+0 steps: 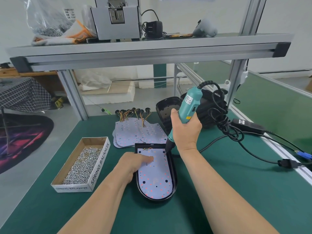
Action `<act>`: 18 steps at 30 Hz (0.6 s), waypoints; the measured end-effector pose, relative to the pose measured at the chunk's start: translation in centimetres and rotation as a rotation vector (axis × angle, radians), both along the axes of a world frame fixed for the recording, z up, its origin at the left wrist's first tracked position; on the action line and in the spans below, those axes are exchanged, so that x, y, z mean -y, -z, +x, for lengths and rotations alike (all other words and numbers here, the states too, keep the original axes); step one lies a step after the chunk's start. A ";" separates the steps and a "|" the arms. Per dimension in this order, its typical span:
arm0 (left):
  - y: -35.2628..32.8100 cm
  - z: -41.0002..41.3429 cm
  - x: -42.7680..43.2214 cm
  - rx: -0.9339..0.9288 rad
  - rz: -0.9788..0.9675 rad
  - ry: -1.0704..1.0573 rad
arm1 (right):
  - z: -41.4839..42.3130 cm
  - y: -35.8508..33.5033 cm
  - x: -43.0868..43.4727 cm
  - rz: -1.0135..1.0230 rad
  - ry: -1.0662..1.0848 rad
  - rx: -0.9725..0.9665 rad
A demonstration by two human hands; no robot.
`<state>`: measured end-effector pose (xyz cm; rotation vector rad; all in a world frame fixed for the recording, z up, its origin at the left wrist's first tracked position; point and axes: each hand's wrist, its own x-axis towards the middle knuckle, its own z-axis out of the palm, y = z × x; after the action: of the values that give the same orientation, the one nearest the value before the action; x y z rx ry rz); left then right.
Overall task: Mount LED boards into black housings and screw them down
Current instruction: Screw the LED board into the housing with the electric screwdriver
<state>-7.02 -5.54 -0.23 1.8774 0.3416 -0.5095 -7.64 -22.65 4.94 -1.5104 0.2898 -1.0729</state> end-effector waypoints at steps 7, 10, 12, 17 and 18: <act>0.2 0.2 -0.1 -0.007 0.012 -0.001 | 0.0 -0.1 -0.4 -0.040 -0.017 0.006; 0.2 0.2 0.0 -0.009 0.016 0.011 | 0.1 0.0 -0.5 -0.037 -0.015 -0.004; 0.0 0.0 0.0 -0.002 0.030 0.021 | 0.3 0.2 -0.5 -0.010 -0.012 -0.024; -0.5 -0.4 0.1 -0.001 0.050 0.036 | 0.6 0.1 -1.2 -0.033 -0.019 -0.042; -0.5 -0.4 0.1 0.000 0.054 0.032 | 0.6 0.1 -1.3 -0.037 -0.016 -0.047</act>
<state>-7.37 -5.63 0.28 1.9376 0.3286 -0.5267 -7.03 -21.35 4.87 -1.5704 0.2916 -1.0365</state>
